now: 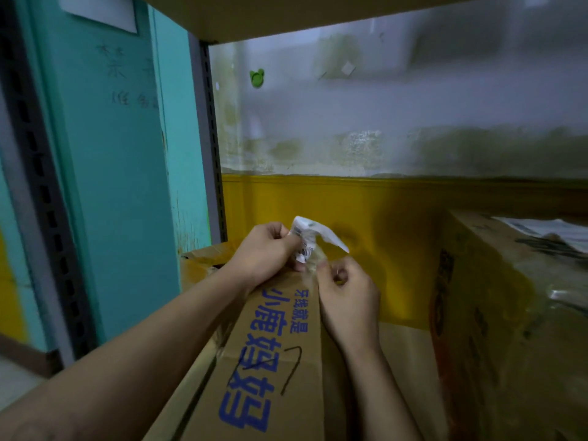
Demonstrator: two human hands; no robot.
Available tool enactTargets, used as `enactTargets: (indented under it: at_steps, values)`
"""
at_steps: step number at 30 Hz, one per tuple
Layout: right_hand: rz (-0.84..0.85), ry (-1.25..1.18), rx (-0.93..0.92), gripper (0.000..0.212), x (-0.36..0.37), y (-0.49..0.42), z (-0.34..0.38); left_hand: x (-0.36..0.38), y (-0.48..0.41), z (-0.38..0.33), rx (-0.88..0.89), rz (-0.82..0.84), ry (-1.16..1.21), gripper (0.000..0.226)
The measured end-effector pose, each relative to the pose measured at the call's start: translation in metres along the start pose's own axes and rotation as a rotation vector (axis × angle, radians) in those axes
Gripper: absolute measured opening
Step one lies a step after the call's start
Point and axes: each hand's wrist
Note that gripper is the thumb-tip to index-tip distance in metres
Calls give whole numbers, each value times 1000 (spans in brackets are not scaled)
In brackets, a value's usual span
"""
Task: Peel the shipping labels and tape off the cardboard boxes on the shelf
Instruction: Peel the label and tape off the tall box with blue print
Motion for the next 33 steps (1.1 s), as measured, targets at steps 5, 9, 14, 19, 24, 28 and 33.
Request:
enactTargets:
  at_steps: [5,9,14,19,24,28,33]
  values:
    - [146,-67,72,19,-2,-12,-1,-5,-4,0,47,116,-59,21]
    - [160,27,-31,35,3,-23,2,-16,-11,3,130,101,-222,35]
    - [212,71,-78,41,8,-29,2,-19,-17,-3,207,13,-593,35]
    - [161,18,-68,43,9,-20,-3,-17,-16,-11,288,133,-712,24]
    - [72,21,-53,40,9,-11,-7,-7,-16,-8,325,126,-711,23]
    - [23,36,-3,38,8,-7,-10,6,-14,1,348,60,-606,20]
    - [-23,9,-21,32,15,-3,-5,-1,-14,8,288,109,-467,17]
Point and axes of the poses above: each hand's wrist, its own y-axis away from the middle knuckle, its own x-axis out of the palm, z = x × y, and after that the axes turned 13 degrees about -x, right-handed
